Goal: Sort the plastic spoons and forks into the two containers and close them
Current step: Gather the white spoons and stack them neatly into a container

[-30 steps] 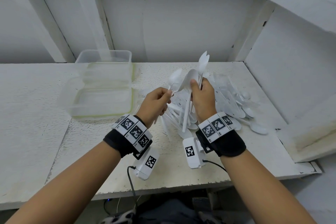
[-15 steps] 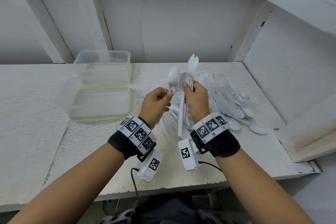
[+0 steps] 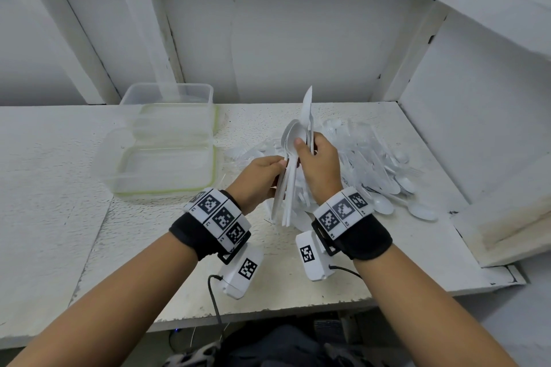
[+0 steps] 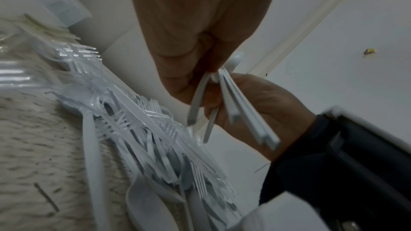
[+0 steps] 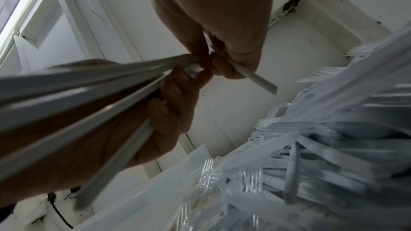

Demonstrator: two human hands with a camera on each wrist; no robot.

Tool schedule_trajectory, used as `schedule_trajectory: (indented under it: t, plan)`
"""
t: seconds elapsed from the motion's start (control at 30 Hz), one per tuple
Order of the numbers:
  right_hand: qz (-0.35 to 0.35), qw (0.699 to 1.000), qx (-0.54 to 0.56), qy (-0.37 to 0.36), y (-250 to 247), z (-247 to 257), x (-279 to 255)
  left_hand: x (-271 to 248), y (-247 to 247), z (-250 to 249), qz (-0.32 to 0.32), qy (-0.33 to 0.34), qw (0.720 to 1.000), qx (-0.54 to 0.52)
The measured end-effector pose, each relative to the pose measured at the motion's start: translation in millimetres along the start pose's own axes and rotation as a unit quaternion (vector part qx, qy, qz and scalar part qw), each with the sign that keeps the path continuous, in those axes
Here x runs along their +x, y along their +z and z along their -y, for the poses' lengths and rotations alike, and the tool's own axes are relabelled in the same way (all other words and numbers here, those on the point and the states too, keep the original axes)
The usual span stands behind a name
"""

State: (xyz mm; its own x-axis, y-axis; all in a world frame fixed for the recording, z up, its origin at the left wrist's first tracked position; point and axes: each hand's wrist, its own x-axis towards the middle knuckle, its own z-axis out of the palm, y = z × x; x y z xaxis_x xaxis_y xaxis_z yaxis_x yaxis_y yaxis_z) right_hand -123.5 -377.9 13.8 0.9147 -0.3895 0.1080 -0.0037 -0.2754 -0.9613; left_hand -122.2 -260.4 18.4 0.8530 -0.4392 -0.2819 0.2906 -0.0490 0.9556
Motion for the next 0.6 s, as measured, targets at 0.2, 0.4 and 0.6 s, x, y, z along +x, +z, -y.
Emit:
schedule_trajectory:
  t: [0.2,0.4,0.6]
  plan:
    - [0.017,1.000,0.003,-0.014,-6.0,0.0,2.5,-2.0,1.0,-3.5,0.045,-0.061,0.991,-0.111]
    - [0.013,1.000,-0.001,-0.014,-9.8,-3.5,6.6,-0.3,-0.6,-4.0,0.101,-0.068,0.985,-0.121]
    - [0.018,1.000,0.010,0.001,-10.2,-5.7,7.9,3.1,-5.8,-2.6,0.070,-0.065,0.984,-0.149]
